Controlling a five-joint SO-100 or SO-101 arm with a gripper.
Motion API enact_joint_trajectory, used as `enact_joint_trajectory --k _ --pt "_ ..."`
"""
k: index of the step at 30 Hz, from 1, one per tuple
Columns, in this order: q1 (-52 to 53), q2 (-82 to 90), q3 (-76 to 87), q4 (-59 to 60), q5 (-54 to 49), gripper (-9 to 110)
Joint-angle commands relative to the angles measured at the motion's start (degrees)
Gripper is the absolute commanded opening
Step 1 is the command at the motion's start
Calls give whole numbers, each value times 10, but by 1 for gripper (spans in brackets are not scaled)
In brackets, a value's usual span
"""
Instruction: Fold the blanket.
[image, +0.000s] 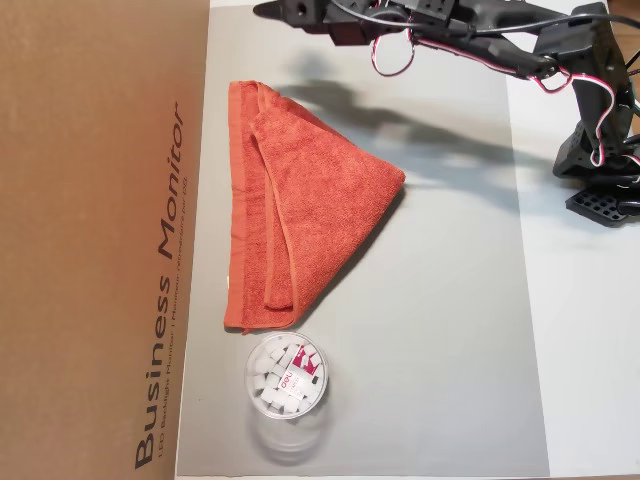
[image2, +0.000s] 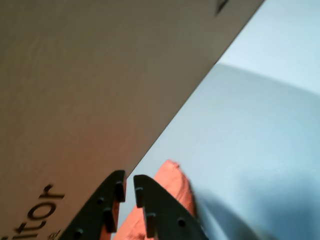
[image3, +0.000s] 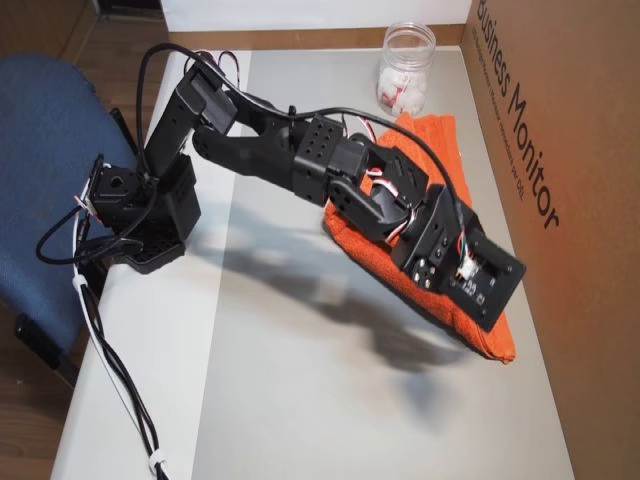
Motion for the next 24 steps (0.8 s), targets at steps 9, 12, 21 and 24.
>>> enact_joint_trajectory --k 9,12,21,24 --pt "-48 30 -15 76 -20 7" --pt "-62 57 9 159 -54 9" --pt "-107 133 115 243 -61 14" --pt "-122 150 142 240 -61 14"
